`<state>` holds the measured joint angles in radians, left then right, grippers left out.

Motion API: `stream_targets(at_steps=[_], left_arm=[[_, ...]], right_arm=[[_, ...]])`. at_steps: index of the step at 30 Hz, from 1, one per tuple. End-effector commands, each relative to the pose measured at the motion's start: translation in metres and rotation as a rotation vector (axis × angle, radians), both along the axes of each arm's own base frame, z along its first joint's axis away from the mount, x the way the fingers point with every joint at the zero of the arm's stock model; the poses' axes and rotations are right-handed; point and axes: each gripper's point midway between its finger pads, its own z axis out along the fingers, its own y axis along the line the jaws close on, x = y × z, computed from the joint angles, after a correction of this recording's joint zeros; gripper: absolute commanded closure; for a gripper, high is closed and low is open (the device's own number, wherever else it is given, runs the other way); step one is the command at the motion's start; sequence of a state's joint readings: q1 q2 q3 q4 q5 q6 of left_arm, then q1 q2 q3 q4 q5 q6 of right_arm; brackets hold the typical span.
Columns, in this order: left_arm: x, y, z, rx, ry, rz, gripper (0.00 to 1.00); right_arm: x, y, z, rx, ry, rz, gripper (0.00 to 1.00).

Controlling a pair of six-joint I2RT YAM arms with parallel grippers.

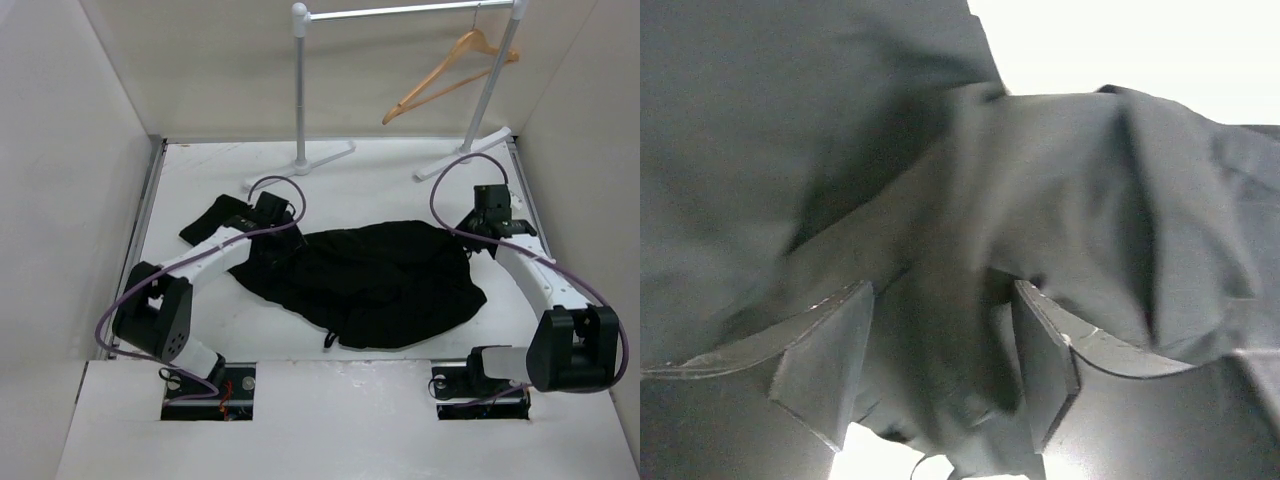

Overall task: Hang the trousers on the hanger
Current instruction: Flatten out the trousers at the center of the board.

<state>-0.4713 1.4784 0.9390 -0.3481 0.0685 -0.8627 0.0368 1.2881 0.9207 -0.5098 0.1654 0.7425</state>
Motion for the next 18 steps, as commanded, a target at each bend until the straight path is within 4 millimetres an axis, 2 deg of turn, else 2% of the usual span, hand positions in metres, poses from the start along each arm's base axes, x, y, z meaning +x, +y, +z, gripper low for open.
stream_targets(at_steps=[1,3,4,5,6,7,8,10,13,15,16,18], left_arm=[[0.028,-0.038,0.032,-0.103,-0.116,-0.035,0.45],[0.026,-0.050,0.035,-0.123,-0.123,-0.075,0.58],[0.024,-0.050,0.034,-0.115,-0.119,-0.076,0.71],[0.024,-0.046,0.033,-0.103,-0.118,-0.060,0.83],[0.025,-0.037,0.035,-0.084,-0.120,-0.033,0.90],[0.026,-0.029,0.043,-0.060,-0.134,-0.010,0.93],[0.030,-0.022,0.058,-0.037,-0.178,0.012,0.94],[0.040,-0.007,0.104,-0.019,-0.294,0.056,0.95],[0.047,0.010,0.197,-0.006,-0.501,0.099,0.94],[0.043,0.013,0.253,0.011,-0.626,0.107,0.93],[0.039,0.012,0.276,0.027,-0.687,0.101,0.92],[0.033,0.012,0.309,0.082,-0.783,0.104,0.91]], right_arm=[[0.004,0.011,0.012,0.025,-0.060,0.017,1.00],[0.002,0.011,0.012,0.025,-0.062,0.017,1.00],[0.000,0.011,0.011,0.026,-0.063,0.018,1.00],[-0.001,0.011,0.013,0.026,-0.069,0.019,1.00],[-0.002,0.009,0.013,0.023,-0.070,0.015,1.00],[-0.003,0.006,0.013,0.022,-0.070,0.009,1.00],[-0.004,0.002,0.014,0.018,-0.073,0.000,1.00],[-0.008,-0.006,0.015,0.021,-0.076,-0.034,1.00],[-0.011,-0.013,0.021,0.043,-0.107,-0.079,1.00],[-0.014,-0.011,0.028,0.055,-0.132,-0.084,1.00],[-0.017,-0.012,0.030,0.056,-0.142,-0.092,1.00],[-0.022,-0.012,0.031,0.059,-0.154,-0.104,1.00]])
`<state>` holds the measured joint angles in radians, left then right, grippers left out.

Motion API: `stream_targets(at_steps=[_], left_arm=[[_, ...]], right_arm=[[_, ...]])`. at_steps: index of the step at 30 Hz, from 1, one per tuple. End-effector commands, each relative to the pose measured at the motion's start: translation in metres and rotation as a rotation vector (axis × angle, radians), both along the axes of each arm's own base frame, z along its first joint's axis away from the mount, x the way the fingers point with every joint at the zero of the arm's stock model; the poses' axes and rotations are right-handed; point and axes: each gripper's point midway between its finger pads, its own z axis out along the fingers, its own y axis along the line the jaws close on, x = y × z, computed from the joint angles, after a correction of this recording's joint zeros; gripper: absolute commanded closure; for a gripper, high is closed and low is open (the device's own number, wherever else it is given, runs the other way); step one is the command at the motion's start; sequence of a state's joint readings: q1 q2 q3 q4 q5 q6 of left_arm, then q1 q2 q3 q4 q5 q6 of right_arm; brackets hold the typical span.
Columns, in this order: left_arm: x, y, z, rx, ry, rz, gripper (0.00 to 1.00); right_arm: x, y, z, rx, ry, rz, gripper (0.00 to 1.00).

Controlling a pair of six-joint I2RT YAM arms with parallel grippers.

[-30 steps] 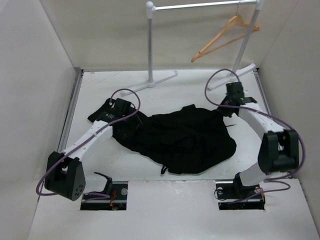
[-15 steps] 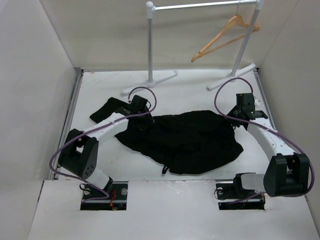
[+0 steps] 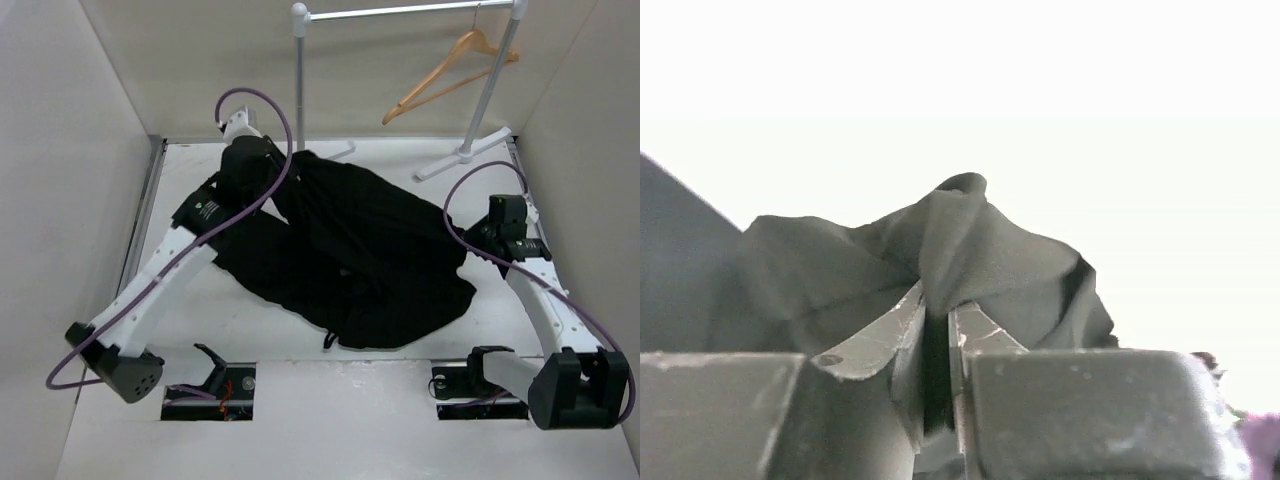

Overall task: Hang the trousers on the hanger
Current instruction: Flatten out the trousers at the center of the board.

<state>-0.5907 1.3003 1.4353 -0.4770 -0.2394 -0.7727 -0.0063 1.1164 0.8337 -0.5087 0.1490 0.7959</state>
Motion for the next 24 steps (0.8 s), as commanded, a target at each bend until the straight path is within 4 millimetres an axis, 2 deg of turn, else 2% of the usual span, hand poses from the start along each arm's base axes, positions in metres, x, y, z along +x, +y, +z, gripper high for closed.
stream_targets(at_steps=[1,3,8,9,11,12,14,16,19,22,24], left_arm=[[-0.016,0.021,0.075,0.132,-0.224,0.089,0.90],[-0.007,0.016,0.077,0.228,-0.265,0.104,0.89],[0.052,-0.017,0.037,0.392,-0.236,0.116,0.85],[0.068,-0.026,0.027,0.426,-0.235,0.116,0.81],[0.097,-0.047,-0.002,0.497,-0.220,0.068,0.66],[0.100,-0.063,-0.015,0.513,-0.200,0.008,0.57],[0.080,-0.086,-0.028,0.527,-0.166,-0.106,0.52],[0.060,-0.065,-0.030,0.525,-0.162,-0.067,0.46],[0.033,-0.002,-0.044,0.416,-0.109,0.045,0.40],[0.010,0.058,-0.083,0.316,0.034,0.120,0.40],[-0.009,0.082,-0.119,0.235,0.172,0.152,0.40]], right_arm=[[-0.002,-0.001,0.010,0.019,-0.059,-0.039,1.00],[0.000,0.001,0.005,0.031,-0.050,-0.036,1.00],[0.023,0.000,0.010,0.023,-0.056,-0.039,1.00],[0.028,-0.002,0.008,0.018,-0.046,-0.045,1.00],[0.033,-0.009,0.003,0.015,-0.032,-0.074,1.00],[0.034,-0.014,0.002,0.012,-0.029,-0.087,1.00],[0.030,-0.026,0.002,0.007,-0.026,-0.125,1.00],[0.026,-0.036,0.005,0.000,-0.032,-0.150,1.00],[0.020,-0.048,0.004,-0.015,-0.022,-0.171,1.00],[0.016,-0.052,-0.001,-0.021,-0.005,-0.184,1.00],[0.015,-0.053,-0.005,-0.027,0.009,-0.188,1.00]])
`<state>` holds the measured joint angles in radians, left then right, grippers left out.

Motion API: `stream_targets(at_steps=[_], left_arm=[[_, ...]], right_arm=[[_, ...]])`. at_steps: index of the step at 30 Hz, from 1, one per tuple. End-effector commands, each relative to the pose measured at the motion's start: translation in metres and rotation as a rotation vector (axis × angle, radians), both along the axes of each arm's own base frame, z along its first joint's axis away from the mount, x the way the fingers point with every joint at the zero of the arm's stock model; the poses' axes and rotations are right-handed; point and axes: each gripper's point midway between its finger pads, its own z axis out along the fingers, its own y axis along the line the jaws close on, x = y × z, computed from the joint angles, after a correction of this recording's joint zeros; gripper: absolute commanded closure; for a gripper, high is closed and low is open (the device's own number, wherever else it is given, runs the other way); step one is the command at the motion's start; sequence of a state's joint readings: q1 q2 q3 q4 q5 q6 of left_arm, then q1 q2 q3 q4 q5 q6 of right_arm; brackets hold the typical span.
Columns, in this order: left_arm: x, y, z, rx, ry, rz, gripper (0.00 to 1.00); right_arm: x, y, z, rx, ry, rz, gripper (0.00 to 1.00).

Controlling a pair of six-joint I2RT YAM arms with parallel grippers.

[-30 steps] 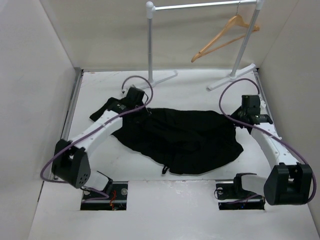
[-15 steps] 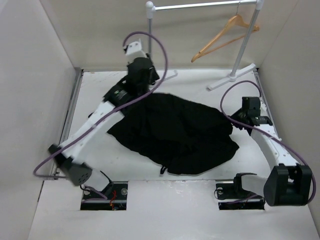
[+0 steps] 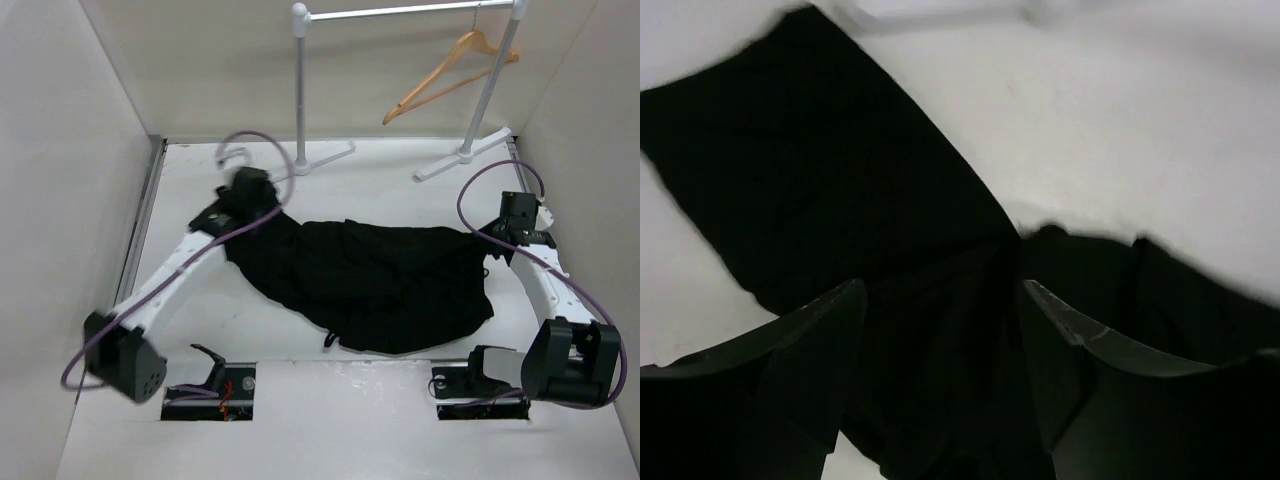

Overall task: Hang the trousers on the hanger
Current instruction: Flatten out the trousers at the center of the board.

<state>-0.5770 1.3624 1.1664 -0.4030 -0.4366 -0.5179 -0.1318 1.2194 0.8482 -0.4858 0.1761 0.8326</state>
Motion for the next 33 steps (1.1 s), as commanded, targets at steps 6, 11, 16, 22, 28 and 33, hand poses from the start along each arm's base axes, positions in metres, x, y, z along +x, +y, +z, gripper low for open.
stream_targets(at_steps=[6,11,16,22,28,33], left_arm=[[-0.056,0.025,-0.069,-0.489,0.277,0.141,0.41],[-0.062,0.021,-0.094,-0.486,0.359,0.159,0.51],[-0.064,0.036,-0.116,-0.394,0.384,0.227,0.48],[-0.069,0.042,-0.141,-0.320,0.424,0.240,0.54],[-0.061,0.045,-0.105,-0.366,0.312,0.239,0.95],[-0.051,0.047,0.002,-0.387,0.091,0.208,0.97]], right_arm=[[0.011,-0.005,0.013,-0.042,-0.034,-0.002,1.00],[0.011,0.008,0.009,-0.032,-0.026,0.038,1.00],[0.005,0.013,0.005,-0.028,-0.022,0.057,0.99],[0.002,0.013,0.006,-0.028,-0.029,0.069,0.99],[0.002,0.015,0.005,-0.027,-0.028,0.082,0.99],[0.006,0.013,0.002,-0.026,-0.022,0.082,0.99]])
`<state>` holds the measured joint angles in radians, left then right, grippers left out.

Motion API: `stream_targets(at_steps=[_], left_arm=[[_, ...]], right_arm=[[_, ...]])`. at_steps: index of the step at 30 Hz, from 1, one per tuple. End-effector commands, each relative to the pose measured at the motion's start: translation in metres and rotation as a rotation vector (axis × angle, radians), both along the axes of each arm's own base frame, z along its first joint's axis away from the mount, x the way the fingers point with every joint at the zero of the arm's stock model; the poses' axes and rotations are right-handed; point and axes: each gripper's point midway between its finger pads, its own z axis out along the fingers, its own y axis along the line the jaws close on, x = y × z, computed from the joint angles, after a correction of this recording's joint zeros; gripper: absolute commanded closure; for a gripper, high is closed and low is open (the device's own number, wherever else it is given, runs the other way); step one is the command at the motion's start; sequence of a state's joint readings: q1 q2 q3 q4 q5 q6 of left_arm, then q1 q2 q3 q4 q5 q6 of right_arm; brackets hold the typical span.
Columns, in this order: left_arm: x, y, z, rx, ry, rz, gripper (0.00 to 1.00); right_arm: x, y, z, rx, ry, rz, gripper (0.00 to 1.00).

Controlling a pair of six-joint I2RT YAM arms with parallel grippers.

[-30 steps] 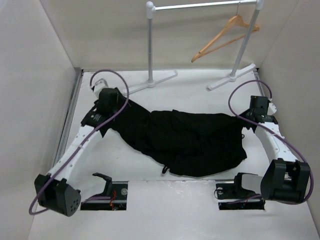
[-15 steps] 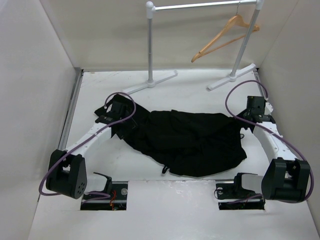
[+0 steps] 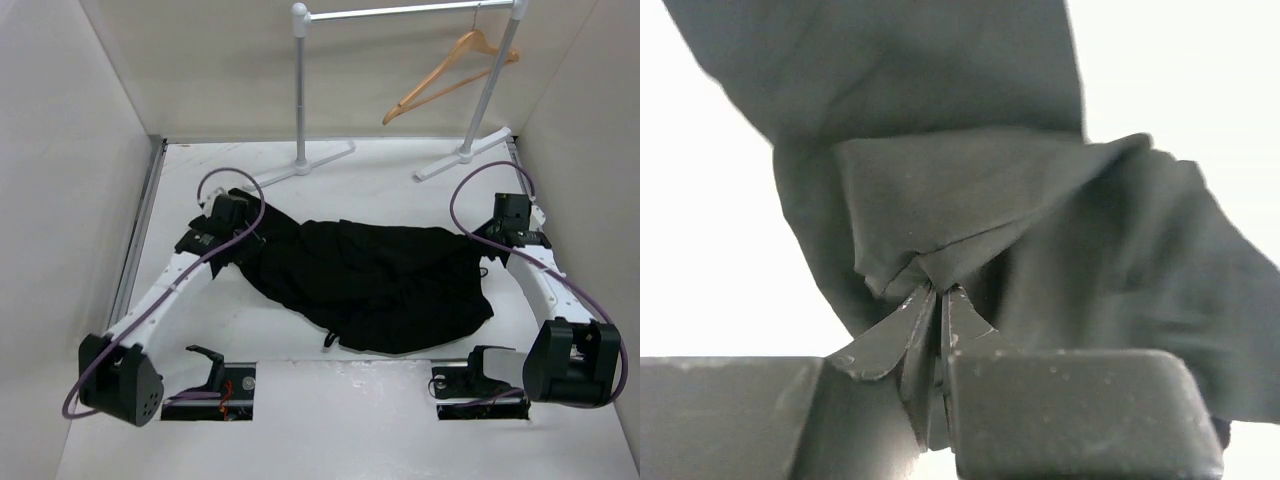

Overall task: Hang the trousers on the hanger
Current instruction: Flatten out the trousers at the center of the board.

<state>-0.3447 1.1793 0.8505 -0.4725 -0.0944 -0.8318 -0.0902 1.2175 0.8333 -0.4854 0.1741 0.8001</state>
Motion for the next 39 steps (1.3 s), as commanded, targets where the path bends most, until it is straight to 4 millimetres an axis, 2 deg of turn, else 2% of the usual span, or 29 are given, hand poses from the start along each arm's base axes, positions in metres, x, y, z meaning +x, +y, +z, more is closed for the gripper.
stream_targets(at_steps=[1,4,6,8,11,12,13,14,15,17,18,22,23,25,27,29,31,33,36,39], left_arm=[[0.017,0.003,0.102,0.002,-0.248,0.023,0.97],[0.031,0.005,0.142,0.044,-0.333,0.017,0.97],[0.058,0.007,0.155,0.093,-0.362,0.015,0.97],[0.105,0.009,0.174,0.161,-0.426,0.018,0.98],[0.186,0.009,0.216,0.350,-0.531,0.026,0.96],[0.210,0.008,0.220,0.431,-0.530,0.019,0.92],[0.231,0.006,0.217,0.503,-0.514,0.008,0.83],[0.243,0.007,0.209,0.576,-0.479,-0.001,0.69],[0.246,0.014,0.198,0.637,-0.425,0.006,0.55],[0.229,0.033,0.173,0.700,-0.319,0.033,0.33],[0.216,0.041,0.162,0.703,-0.291,0.046,0.30],[0.158,0.078,0.128,0.598,-0.292,0.137,0.30],[0.138,0.086,0.115,0.539,-0.289,0.173,0.31],[0.112,0.092,0.087,0.447,-0.246,0.205,0.32],[0.092,0.097,0.057,0.368,-0.168,0.230,0.33],[0.075,0.110,0.023,0.294,-0.086,0.293,0.35],[0.062,0.126,-0.008,0.220,-0.006,0.384,0.38],[0.062,0.139,-0.032,0.155,0.033,0.447,0.39],[0.078,0.137,-0.053,0.071,0.050,0.446,0.40],[0.089,0.134,-0.069,0.051,0.069,0.447,0.45]], right_arm=[[0.010,0.001,0.008,-0.007,-0.044,0.018,0.99],[0.014,0.002,0.010,-0.005,-0.049,0.020,0.99],[0.018,0.002,0.012,-0.003,-0.054,0.017,0.99],[0.021,0.003,0.013,0.000,-0.054,0.021,0.99],[0.023,0.008,0.010,0.018,-0.049,0.035,0.99],[0.022,0.008,0.009,0.020,-0.048,0.033,0.99],[0.022,0.008,0.008,0.022,-0.048,0.033,0.99],[0.022,0.009,0.007,0.025,-0.049,0.035,0.99],[0.021,0.011,0.006,0.030,-0.048,0.040,0.99],[0.020,0.012,0.007,0.033,-0.053,0.042,0.99],[0.018,0.011,0.008,0.033,-0.057,0.041,0.99],[0.016,0.012,0.006,0.030,-0.052,0.040,0.99],[0.015,0.012,0.006,0.029,-0.049,0.039,0.99],[0.015,0.014,0.008,0.025,-0.052,0.043,0.97],[0.014,0.019,0.012,0.023,-0.061,0.050,0.88],[0.014,0.026,0.020,0.007,-0.078,0.071,0.69],[0.012,0.035,0.026,-0.014,-0.083,0.105,0.49],[0.007,0.043,0.032,-0.035,-0.089,0.142,0.36],[-0.005,0.057,0.033,-0.058,-0.084,0.199,0.27],[-0.024,0.070,0.027,-0.064,-0.070,0.248,0.24]])
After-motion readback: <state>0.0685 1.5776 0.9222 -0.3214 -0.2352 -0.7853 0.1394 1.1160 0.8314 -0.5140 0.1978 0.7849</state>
